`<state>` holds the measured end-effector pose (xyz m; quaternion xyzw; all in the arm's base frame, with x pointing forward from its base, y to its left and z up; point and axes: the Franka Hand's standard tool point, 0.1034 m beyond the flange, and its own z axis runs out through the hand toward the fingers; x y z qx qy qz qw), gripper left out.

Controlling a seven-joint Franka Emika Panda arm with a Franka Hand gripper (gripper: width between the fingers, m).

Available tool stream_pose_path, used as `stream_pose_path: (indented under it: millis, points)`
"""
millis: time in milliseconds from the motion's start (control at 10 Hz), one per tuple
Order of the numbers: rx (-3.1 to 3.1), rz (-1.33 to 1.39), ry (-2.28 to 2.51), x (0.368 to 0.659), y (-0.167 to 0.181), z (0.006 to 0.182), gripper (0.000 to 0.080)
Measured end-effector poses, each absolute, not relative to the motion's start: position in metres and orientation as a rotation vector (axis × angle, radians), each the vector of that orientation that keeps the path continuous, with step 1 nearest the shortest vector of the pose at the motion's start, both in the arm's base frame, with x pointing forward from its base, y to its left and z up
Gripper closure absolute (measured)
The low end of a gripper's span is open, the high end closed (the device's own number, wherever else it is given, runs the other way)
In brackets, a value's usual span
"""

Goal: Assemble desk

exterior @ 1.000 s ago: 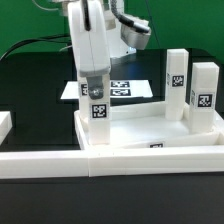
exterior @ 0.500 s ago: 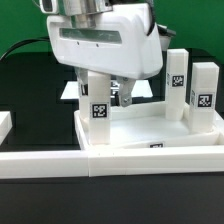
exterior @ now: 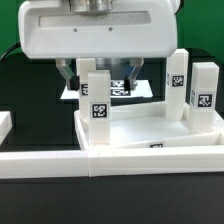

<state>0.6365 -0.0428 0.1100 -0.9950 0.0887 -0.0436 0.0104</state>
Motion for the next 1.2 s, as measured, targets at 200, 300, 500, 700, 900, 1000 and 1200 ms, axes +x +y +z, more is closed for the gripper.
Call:
stream_pose_path:
  millis: [200, 300, 500, 700, 900, 1000, 1200]
  points:
    - [-3.11, -0.177, 0.277, 0.6331, -0.0431, 0.1049, 0.0151]
    - [-3.11, -0.178, 0.276, 0.6332, -0.0434, 0.1048, 0.0275]
    - [-3.069, -0.174, 0.511, 0.6329, -0.0426, 0.1039, 0.0413]
    - [-3.036, -0.17, 0.667, 0.6325, -0.0451, 0.1034, 0.0511]
    - [-2.905, -0.163, 1.079, 0.632, -0.0456, 0.1029, 0.0511]
    - [-2.779, -0.132, 1.371, 0.6301, -0.0437, 0.1031, 0.0511]
    - [-2.387, -0.111, 1.889, 0.6305, -0.0476, 0.102, 0.0511]
